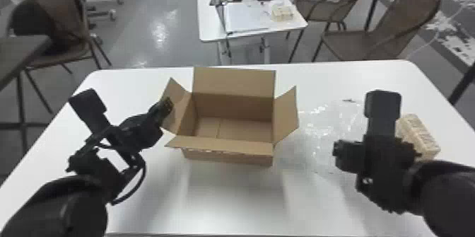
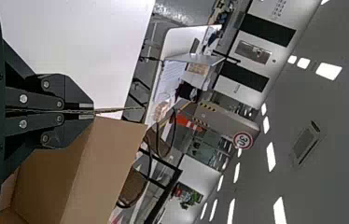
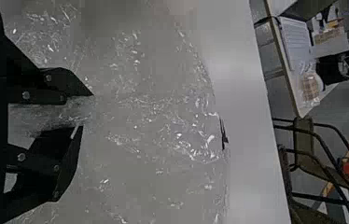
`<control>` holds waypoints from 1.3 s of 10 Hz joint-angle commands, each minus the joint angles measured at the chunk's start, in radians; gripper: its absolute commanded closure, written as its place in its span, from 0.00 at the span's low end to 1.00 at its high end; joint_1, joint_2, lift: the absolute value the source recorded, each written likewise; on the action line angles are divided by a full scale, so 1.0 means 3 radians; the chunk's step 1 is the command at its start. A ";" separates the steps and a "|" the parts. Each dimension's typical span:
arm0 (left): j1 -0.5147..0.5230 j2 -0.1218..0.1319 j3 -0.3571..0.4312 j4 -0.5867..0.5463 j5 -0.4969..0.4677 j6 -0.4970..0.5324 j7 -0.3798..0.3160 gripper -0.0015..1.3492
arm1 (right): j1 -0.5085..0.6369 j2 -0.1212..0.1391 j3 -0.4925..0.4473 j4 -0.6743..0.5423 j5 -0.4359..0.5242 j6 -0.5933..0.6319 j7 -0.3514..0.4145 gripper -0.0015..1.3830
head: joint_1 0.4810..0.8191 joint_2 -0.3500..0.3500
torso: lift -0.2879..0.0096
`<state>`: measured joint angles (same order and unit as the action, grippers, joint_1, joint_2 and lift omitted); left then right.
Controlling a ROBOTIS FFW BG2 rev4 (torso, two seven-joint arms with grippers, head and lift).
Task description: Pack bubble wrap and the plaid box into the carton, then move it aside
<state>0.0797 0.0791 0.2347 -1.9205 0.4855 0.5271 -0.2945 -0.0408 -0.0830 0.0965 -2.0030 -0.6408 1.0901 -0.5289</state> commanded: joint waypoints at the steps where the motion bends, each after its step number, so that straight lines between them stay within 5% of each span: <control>1: 0.0000 -0.0003 0.0005 0.0000 0.0003 -0.0003 0.0000 0.89 | 0.0039 -0.0015 -0.0005 -0.0149 0.0024 -0.0151 0.0045 0.77 | 0.63 0.65 | 0.41; 5: 0.0005 -0.0003 -0.0010 0.0036 0.0008 -0.0018 0.0000 0.89 | 0.0110 -0.0010 -0.0020 -0.0594 0.0213 -0.0530 0.0290 0.77 | 0.63 0.65 | 0.41; 8: 0.0000 -0.0023 -0.0015 0.0046 -0.0002 -0.0039 0.0005 0.89 | 0.0018 0.0052 0.0021 -0.1024 0.0520 -0.0750 0.0679 0.77 | 0.49 0.65 | 0.41; 13: -0.0025 -0.0049 -0.0169 0.0102 -0.0013 -0.0192 0.0143 0.89 | -0.0544 0.0210 0.0164 -0.0518 0.0229 -0.0683 0.1630 0.77 | 0.26 0.74 | 0.41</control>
<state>0.0714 0.0672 0.1908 -1.8908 0.4818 0.4781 -0.2523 -0.1813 -0.0213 0.1414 -2.1853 -0.5456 0.8751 -0.0402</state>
